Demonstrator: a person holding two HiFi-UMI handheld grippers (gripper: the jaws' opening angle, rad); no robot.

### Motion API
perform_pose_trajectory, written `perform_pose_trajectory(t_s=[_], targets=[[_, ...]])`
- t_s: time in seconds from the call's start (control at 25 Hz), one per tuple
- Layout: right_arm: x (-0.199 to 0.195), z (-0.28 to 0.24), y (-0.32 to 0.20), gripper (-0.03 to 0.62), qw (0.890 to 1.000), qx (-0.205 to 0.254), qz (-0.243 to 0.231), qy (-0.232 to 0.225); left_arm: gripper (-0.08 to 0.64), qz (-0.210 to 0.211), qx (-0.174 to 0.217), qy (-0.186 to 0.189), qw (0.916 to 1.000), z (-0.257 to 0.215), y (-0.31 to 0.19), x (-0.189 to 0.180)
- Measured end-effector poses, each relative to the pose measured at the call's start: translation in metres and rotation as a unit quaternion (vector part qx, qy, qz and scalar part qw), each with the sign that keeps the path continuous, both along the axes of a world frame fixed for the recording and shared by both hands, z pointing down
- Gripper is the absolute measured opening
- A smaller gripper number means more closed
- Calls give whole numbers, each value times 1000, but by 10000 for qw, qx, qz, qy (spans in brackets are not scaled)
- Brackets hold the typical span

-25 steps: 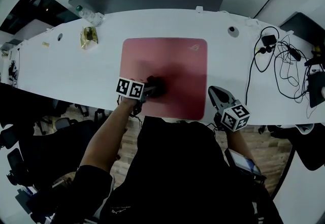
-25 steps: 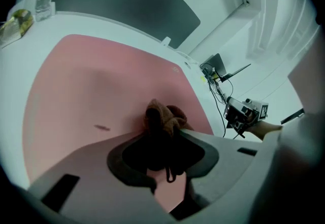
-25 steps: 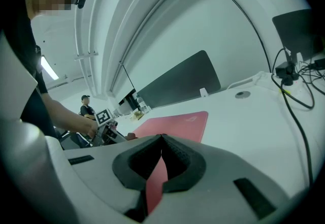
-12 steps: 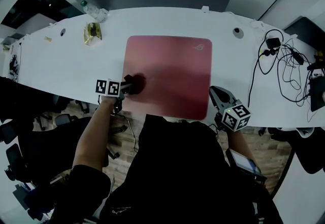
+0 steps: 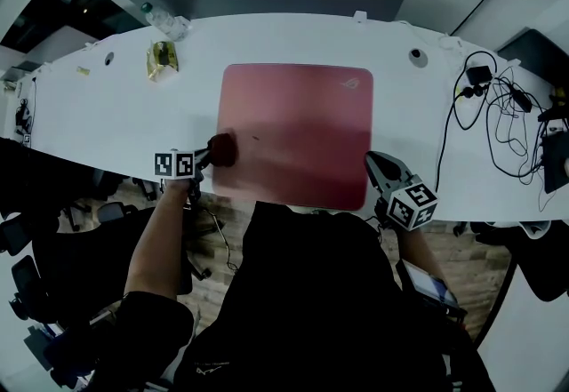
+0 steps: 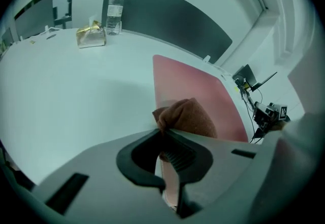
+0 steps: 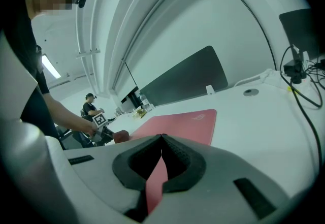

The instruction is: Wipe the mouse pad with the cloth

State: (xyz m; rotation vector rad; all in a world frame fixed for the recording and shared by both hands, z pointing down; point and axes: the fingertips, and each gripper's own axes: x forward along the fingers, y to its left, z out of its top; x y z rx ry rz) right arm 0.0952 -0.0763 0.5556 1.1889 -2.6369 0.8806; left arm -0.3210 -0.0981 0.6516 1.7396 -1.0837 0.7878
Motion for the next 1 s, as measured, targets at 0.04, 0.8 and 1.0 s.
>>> perform_pose_trajectory(t_s=[0.04,0.8,1.0], targets=[[-1,0,-1,25,10000,0,-4,3,28,-33,54,114,9999,-2,0,2],[-5,2,-11,25,10000,-50,-24,1,314,411,157,887,9951,-6,-5,76],[-5,5,-11,25,10000,-90,-1,9,240,904,260,675,9933,-12,-5,100]])
